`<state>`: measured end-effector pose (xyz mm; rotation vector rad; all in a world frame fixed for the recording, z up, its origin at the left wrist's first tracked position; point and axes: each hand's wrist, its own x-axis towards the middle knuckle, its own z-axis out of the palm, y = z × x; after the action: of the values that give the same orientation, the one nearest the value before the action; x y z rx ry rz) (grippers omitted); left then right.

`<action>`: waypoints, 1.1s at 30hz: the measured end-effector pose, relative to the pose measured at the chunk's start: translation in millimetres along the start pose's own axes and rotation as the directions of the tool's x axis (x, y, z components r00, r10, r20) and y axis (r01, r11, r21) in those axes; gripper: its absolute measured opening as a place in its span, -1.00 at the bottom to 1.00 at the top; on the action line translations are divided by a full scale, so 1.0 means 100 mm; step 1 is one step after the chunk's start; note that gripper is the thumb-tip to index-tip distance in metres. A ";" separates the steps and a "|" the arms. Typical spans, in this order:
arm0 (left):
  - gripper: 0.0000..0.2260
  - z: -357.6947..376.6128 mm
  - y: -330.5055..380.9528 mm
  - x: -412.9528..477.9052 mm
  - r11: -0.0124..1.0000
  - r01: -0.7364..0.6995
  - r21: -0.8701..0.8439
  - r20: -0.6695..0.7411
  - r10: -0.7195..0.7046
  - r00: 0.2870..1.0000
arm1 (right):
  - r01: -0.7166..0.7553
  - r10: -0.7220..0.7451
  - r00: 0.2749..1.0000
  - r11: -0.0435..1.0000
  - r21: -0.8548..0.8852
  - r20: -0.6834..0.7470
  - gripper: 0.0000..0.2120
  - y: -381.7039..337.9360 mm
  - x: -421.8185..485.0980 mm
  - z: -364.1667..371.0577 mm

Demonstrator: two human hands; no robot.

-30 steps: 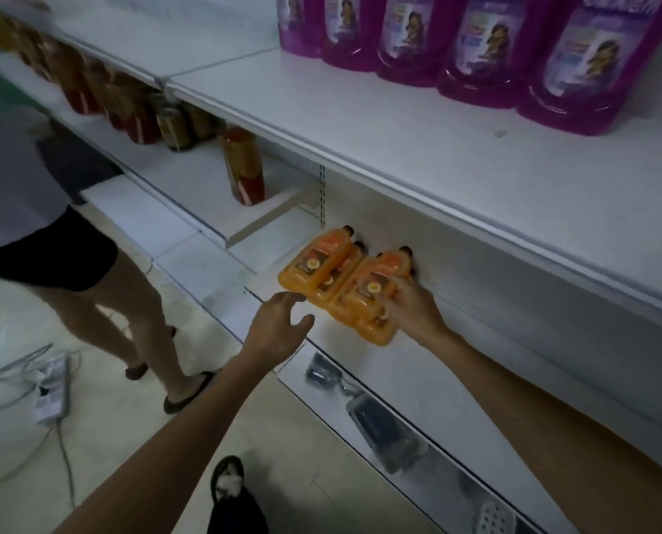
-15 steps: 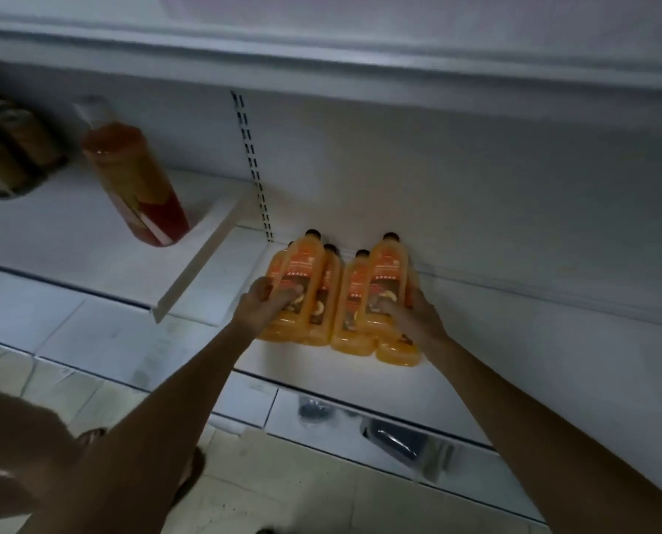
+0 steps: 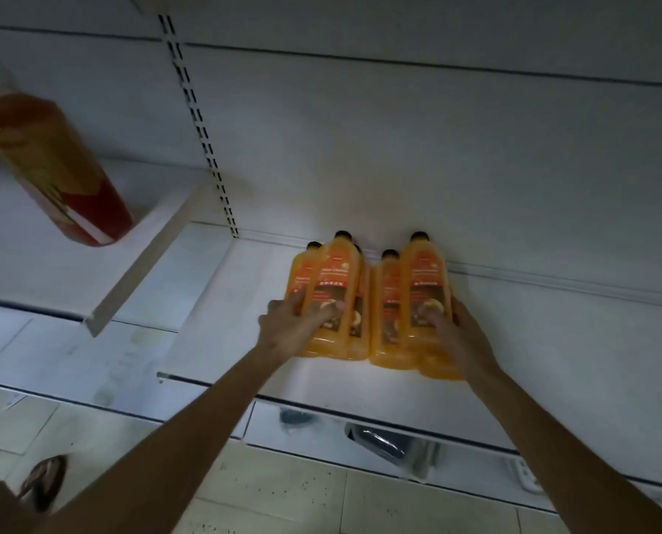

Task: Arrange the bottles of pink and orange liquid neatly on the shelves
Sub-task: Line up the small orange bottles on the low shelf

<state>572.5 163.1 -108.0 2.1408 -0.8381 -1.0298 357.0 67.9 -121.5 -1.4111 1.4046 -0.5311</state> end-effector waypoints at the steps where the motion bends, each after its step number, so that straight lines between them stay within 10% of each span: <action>1: 0.05 0.12 0.04 0.01 1.000 -0.002 0.016 0.012 0.002 1.000 | -0.013 0.013 1.000 1.000 0.006 -0.011 -0.62 0.02 -0.02 -0.12; 6: -0.21 0.46 0.27 0.01 0.990 -0.015 0.139 0.055 0.008 0.998 | -0.104 0.106 0.994 0.990 -0.092 0.009 -0.44 0.01 -0.11 -0.54; 12: -0.24 0.46 0.31 -0.05 0.970 -0.072 0.234 -0.036 0.083 0.996 | 0.243 -0.314 0.914 0.931 -0.274 -0.256 -0.43 -0.61 -0.05 -0.27; 16: -0.36 0.50 0.28 -0.05 0.958 -0.158 0.238 -0.048 0.174 0.984 | 0.050 -0.019 0.997 0.912 -0.407 0.079 -0.21 -0.92 0.20 0.31; 22: -0.43 0.35 0.08 -0.05 0.926 -0.377 0.037 -0.070 0.378 0.923 | -0.141 0.176 0.971 0.968 -0.207 0.161 -0.35 -0.99 0.23 0.42; 26: -0.72 0.07 -0.06 -0.23 0.830 -0.497 -0.251 -0.155 0.473 0.867 | 0.026 -0.016 0.974 0.999 -0.041 0.228 -0.38 -1.19 0.08 0.54; 33: -0.39 -0.56 -0.37 0.02 0.845 -0.462 -0.268 -0.166 0.432 0.887 | 0.365 -0.329 0.900 0.928 -0.079 0.285 -0.21 -1.53 -0.06 1.11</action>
<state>629.9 198.3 -107.7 1.6169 -1.0006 -0.7415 521.2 78.9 -28.6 -1.7857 0.9883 -0.4575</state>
